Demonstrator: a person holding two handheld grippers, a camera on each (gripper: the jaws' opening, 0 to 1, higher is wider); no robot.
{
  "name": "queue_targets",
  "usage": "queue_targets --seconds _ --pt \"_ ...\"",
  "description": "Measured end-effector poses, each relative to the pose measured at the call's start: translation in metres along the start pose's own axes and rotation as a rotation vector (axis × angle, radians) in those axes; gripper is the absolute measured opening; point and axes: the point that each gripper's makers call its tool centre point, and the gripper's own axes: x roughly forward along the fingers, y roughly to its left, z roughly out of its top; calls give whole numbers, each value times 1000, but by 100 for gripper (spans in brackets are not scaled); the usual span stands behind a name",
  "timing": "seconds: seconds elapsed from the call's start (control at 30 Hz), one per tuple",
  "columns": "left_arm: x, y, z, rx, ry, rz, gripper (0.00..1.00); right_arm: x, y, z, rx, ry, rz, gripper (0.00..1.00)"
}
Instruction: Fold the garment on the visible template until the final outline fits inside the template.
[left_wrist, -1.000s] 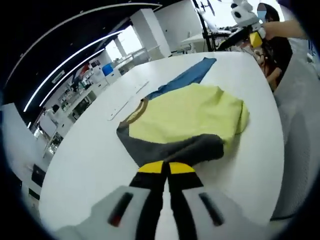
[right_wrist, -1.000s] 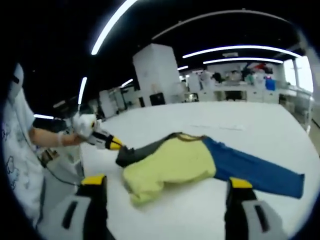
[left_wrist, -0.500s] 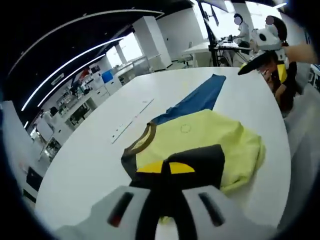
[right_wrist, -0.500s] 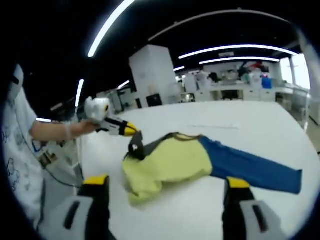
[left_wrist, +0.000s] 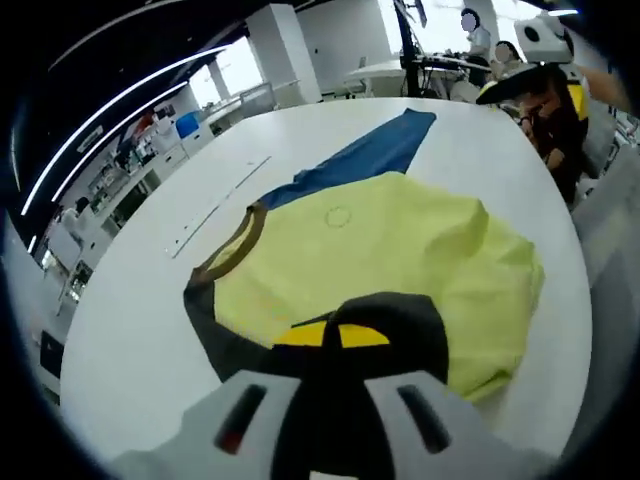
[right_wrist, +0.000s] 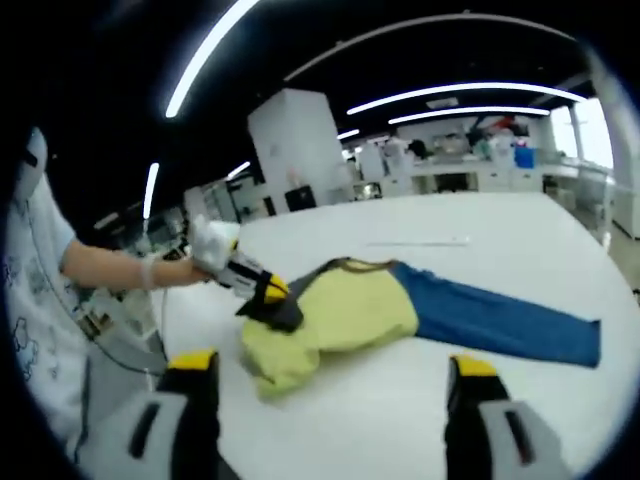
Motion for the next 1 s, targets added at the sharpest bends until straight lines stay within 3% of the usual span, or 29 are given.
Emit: queue_targets --seconds 0.2,0.37,0.6,0.77,1.0 --pt "6 -7 -11 -15 28 -13 0 2 2 -2 4 6 4 95" --pt "2 -9 -10 -21 15 -17 3 6 3 -5 -7 27 8 95" --pt "-8 -10 -7 -99 -29 -14 26 12 6 -6 -6 31 23 95" --pt "-16 -17 -13 -220 -68 -28 54 15 8 -9 -11 40 33 95" --pt "-32 -23 -22 -349 -116 -36 68 16 10 -14 -6 52 38 95"
